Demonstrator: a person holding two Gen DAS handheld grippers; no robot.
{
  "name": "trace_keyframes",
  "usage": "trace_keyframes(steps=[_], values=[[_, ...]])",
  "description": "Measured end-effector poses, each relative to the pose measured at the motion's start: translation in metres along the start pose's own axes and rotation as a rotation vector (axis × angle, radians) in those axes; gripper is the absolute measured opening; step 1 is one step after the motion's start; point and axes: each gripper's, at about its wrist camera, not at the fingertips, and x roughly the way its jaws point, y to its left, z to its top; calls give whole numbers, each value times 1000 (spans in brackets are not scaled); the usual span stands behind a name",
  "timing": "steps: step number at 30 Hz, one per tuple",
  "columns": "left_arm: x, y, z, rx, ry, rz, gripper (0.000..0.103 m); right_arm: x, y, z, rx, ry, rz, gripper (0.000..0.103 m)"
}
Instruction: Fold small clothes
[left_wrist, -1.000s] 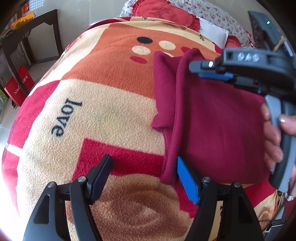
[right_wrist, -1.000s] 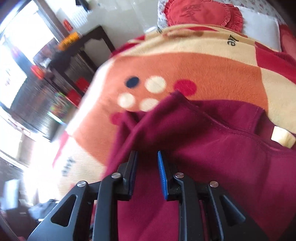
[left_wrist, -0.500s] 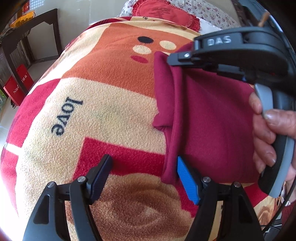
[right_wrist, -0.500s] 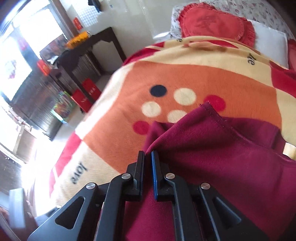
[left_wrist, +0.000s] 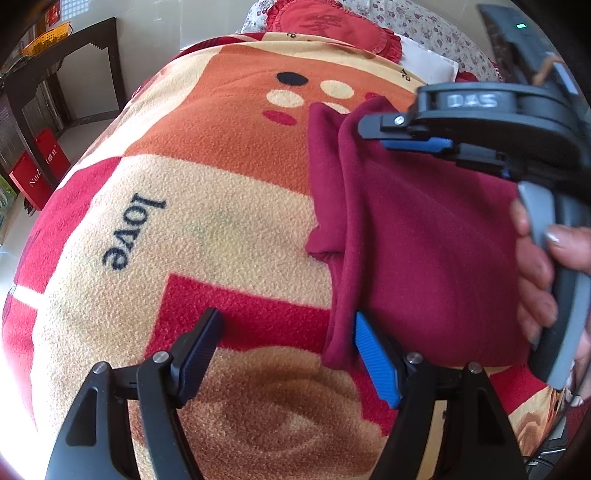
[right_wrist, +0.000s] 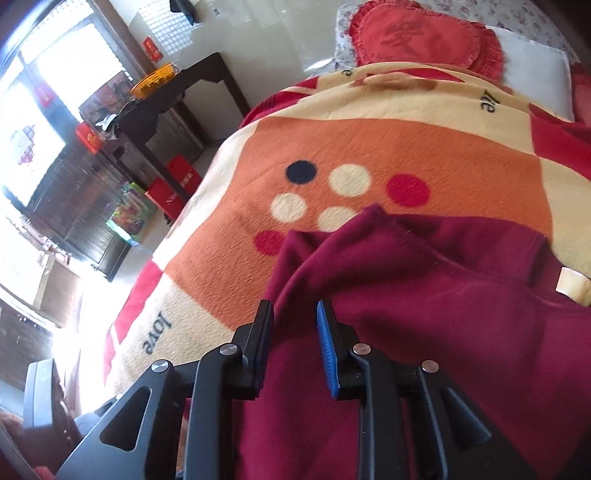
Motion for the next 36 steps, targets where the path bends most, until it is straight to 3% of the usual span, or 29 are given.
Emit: trace_keyframes(steps=[3, 5, 11, 19, 25, 28, 30, 31, 32, 33, 35, 36], values=[[0, 1, 0, -4, 0, 1, 77, 26, -5, -1, 43, 63, -25, 6], [0, 1, 0, -5, 1, 1, 78, 31, -2, -1, 15, 60, -42, 6], [-2, 3, 3, -8, 1, -15, 79, 8, -11, 0, 30, 66, 4, 6], [-1, 6, 11, -49, -9, -64, 79, -1, -11, 2, 18, 82, 18, 17], [2, 4, 10, -55, -6, -64, 79, 30, 18, 13, -34, 132, -41, 26], [4, 4, 12, -62, -4, -64, 79, 49, 33, 13, -92, 157, -113, 39], [5, 4, 15, -65, -5, -66, 79, 53, 40, 11, -140, 157, -159, 39], [6, 4, 17, -66, -6, -65, 79, 53, 41, 10, -154, 156, -167, 36], [5, 3, 19, -66, -6, -66, 79, 51, 40, 10, -167, 152, -184, 24], [6, 2, 21, -64, -8, -67, 79, 48, 39, 9, -172, 145, -192, 19], [7, 1, 27, -57, -12, -70, 79, 33, 29, 8, -126, 123, -114, 0], [8, -1, 29, -50, -15, -70, 79, 22, 24, 7, -93, 101, -79, 0]])
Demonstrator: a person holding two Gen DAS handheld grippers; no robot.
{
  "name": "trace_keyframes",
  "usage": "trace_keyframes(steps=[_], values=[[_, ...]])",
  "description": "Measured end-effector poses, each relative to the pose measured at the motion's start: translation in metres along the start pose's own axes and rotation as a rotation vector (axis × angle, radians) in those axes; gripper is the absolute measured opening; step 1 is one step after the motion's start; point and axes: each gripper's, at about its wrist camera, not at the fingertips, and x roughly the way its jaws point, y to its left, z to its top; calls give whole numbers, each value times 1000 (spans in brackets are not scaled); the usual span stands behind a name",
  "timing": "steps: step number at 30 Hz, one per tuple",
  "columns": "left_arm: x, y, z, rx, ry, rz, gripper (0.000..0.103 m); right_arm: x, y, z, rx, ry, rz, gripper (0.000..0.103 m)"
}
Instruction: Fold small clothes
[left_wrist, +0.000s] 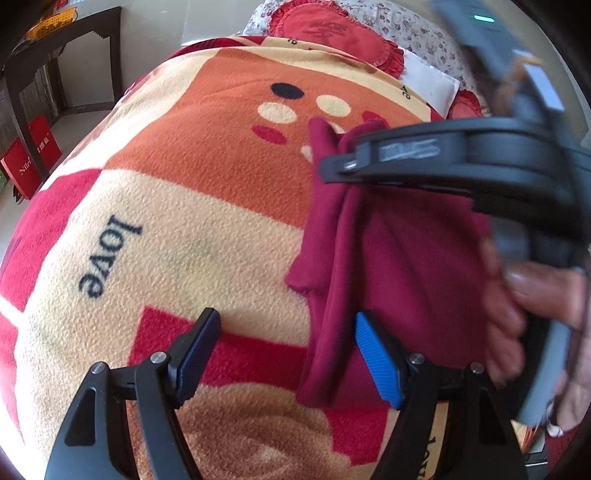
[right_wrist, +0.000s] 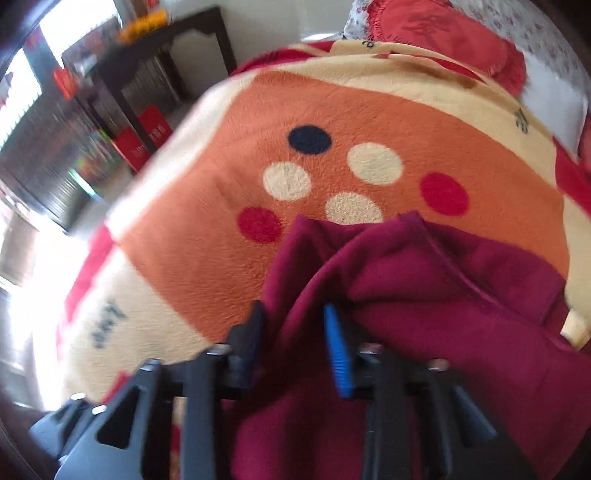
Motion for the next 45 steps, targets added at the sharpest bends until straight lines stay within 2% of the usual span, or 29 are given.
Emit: trace_keyframes(steps=[3, 6, 10, 14, 20, 26, 29, 30, 32, 34, 37, 40, 45], values=[[2, -6, 4, 17, -9, 7, 79, -27, -11, -8, 41, -75, 67, 0], [5, -12, 8, 21, -14, 16, 78, -42, -23, -15, 95, -95, 126, 0], [8, -15, 9, 30, -29, 22, 75, -53, -30, -19, 118, -104, 144, 0], [5, -20, 8, 39, -26, -10, 53, -58, -31, -23, 121, -105, 152, 0], [2, -29, 9, 65, -35, 1, 46, -64, -33, -21, 113, -110, 154, 0], [0, -34, 5, 85, -36, -31, 25, -60, -34, -19, 111, -106, 165, 0], [-2, -32, 4, 67, -44, -67, 21, -56, -34, -17, 108, -97, 166, 0], [-2, -30, 4, 58, -45, -79, 21, -55, -35, -16, 109, -91, 165, 1], [-4, -27, 3, 43, -50, -98, 21, -54, -36, -13, 125, -78, 147, 15], [-5, -26, 3, 37, -53, -105, 20, -54, -39, -10, 146, -89, 107, 24], [-6, -28, 3, 45, -57, -99, 20, -48, -41, -1, 176, -87, 98, 32], [-6, -30, 3, 60, -57, -85, 20, -31, -33, 9, 169, -33, 102, 34], [-3, -30, 3, 60, -52, -71, 20, 9, -11, 18, 94, 84, 36, 35]])
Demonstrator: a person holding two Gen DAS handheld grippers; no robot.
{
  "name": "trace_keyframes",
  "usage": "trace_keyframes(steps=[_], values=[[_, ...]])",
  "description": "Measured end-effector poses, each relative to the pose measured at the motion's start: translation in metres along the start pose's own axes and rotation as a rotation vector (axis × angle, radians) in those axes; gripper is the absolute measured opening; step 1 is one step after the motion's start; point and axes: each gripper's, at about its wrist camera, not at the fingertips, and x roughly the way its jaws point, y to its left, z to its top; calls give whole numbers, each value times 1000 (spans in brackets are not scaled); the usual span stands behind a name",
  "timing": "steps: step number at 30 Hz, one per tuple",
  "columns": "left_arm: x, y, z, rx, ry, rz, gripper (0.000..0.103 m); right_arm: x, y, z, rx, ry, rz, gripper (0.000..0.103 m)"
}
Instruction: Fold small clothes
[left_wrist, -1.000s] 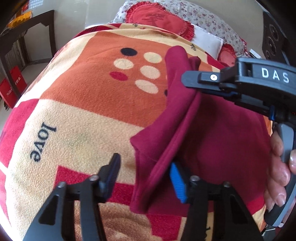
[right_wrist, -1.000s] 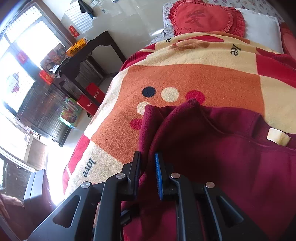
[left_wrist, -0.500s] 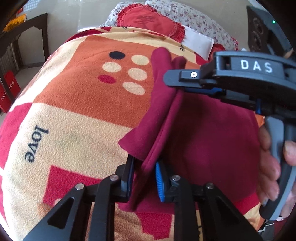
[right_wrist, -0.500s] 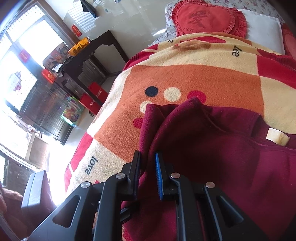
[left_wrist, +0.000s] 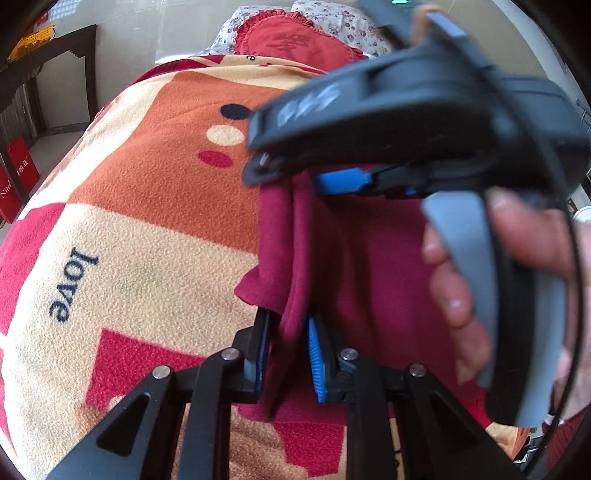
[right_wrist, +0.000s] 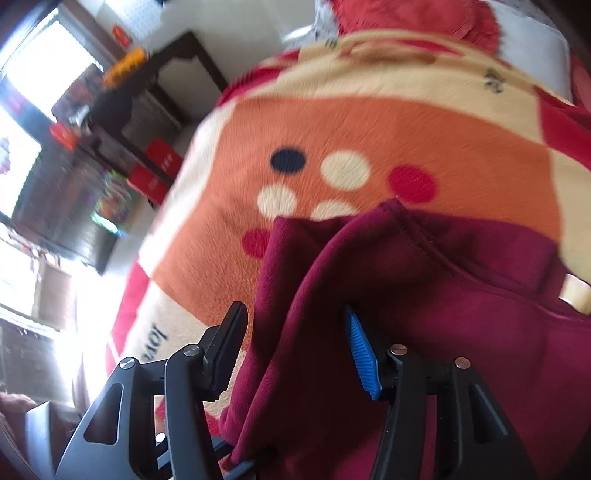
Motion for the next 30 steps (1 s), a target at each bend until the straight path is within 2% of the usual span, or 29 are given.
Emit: trace_keyframes(steps=[3, 5, 8, 11, 17, 25, 30], values=[[2, 0, -1, 4, 1, 6, 20, 8, 1, -1, -34, -8, -37, 33], [2, 0, -1, 10, -2, 9, 20, 6, -1, -3, -44, -23, -43, 27], [3, -1, -2, 15, -9, 17, 22, -2, -8, -8, -29, -61, -18, 11], [5, -1, -3, 19, -13, 32, 24, -9, -9, -15, -25, -91, -1, 3], [7, 3, -2, 2, -10, 51, 36, -21, -12, -20, -28, -117, 13, 0], [6, 2, -4, 9, -13, 66, 37, -21, -13, -20, -18, -119, 23, 0], [8, 4, -3, -1, -10, 76, 45, -25, -12, -18, -24, -120, 29, 0]])
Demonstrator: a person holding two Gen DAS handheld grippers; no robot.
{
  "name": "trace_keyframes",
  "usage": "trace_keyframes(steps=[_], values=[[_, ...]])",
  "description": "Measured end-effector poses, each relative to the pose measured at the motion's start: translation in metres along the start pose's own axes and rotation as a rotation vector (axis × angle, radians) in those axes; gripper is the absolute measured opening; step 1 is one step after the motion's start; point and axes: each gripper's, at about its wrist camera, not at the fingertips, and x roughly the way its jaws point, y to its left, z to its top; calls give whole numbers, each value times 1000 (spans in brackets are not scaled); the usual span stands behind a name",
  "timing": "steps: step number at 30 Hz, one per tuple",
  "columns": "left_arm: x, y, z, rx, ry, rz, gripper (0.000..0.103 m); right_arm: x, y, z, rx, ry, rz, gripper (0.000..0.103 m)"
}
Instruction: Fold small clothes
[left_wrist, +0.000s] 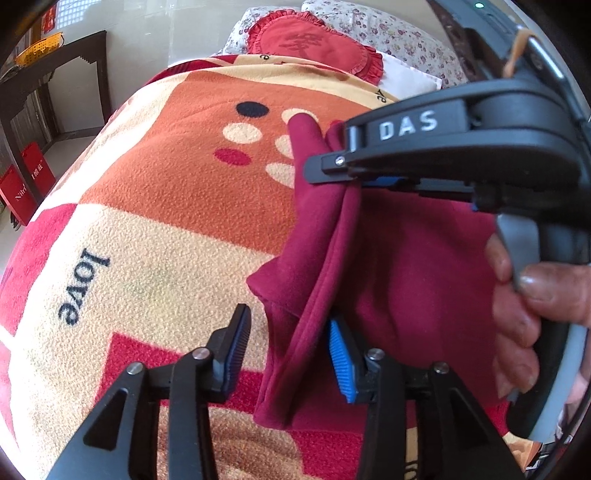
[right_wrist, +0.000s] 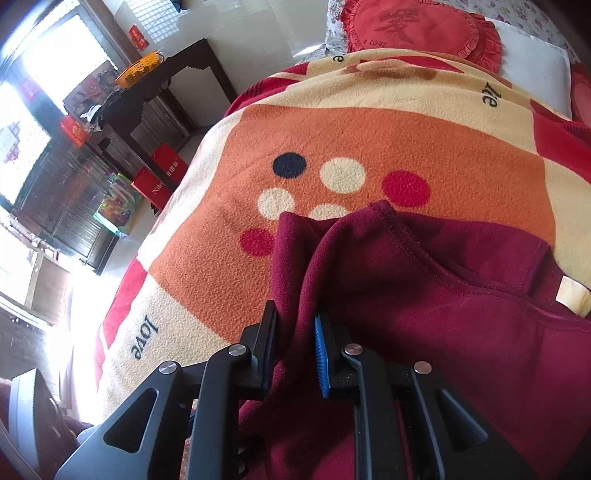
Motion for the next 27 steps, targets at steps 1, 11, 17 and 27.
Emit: trace_keyframes(steps=[1, 11, 17, 27], values=[[1, 0, 1, -2, 3, -3, 44, -1, 0, 0, 1, -1, 2, 0], [-28, -19, 12, 24, -4, -107, 19, -38, -15, -1, 23, -38, 68, 0], [-59, -57, 20, 78, -50, -160, 19, -88, -40, -6, 59, -107, 98, 0], [-94, -176, 12, 267, -88, -282, 19, -194, -114, -49, 147, -255, 70, 0]])
